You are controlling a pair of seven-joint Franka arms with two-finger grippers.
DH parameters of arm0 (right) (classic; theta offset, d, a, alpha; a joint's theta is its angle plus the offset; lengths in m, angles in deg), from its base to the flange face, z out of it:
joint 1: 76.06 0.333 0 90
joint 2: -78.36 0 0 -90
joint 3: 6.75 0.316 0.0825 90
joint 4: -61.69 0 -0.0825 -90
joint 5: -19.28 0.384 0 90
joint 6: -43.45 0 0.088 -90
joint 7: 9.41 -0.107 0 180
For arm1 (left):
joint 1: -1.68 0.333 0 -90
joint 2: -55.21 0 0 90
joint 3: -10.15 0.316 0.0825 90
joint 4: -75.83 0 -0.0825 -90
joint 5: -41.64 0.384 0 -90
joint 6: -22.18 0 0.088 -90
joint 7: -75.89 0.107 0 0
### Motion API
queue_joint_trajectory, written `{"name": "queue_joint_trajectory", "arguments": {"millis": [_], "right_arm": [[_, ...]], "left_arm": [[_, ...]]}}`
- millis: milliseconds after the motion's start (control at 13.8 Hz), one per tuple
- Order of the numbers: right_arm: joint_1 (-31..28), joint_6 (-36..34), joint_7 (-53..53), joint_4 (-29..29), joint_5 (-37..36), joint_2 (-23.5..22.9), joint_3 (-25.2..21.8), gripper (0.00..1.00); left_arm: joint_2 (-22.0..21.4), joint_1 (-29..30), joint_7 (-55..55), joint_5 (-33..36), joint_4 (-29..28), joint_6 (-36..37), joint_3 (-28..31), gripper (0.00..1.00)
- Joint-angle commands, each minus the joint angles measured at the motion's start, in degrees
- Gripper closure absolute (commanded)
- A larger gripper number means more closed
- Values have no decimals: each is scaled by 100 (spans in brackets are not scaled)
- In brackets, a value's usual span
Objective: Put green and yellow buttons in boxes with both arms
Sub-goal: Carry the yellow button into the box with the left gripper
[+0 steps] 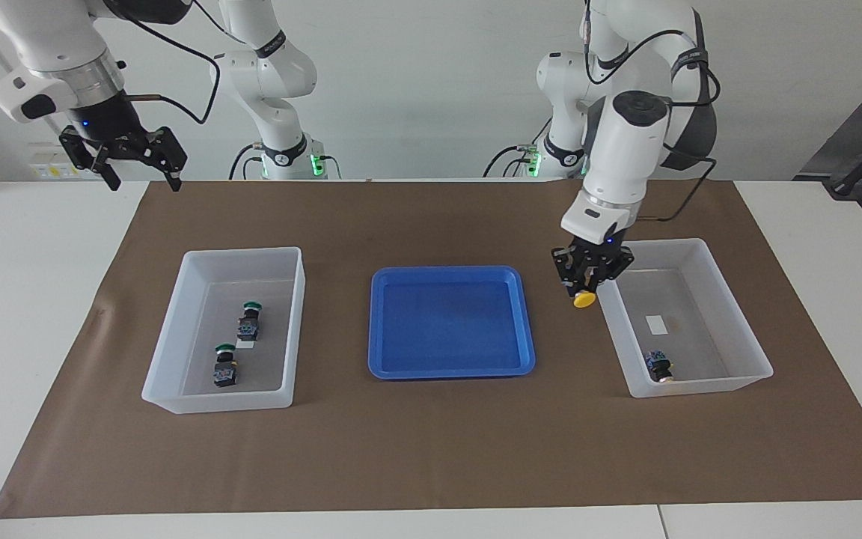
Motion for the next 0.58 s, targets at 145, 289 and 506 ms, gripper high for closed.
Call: {"name": "queue_joint_trajectory", "arguments": {"millis": [145,289,506], "right_arm": [[46,-50,-38,-6,-68,24,-28,0],[46,-50,-38,-6,-68,24,-28,0],[28,-50,-38,-24,-68,24,-28,0]], "left_arm": [[77,1052,1288,-250,-364,-697,-73,100],[156,1327,1884,-250,-419,-831,-81,100],[603,1635,2798,-680,-349,-1172,-73,100]]}}
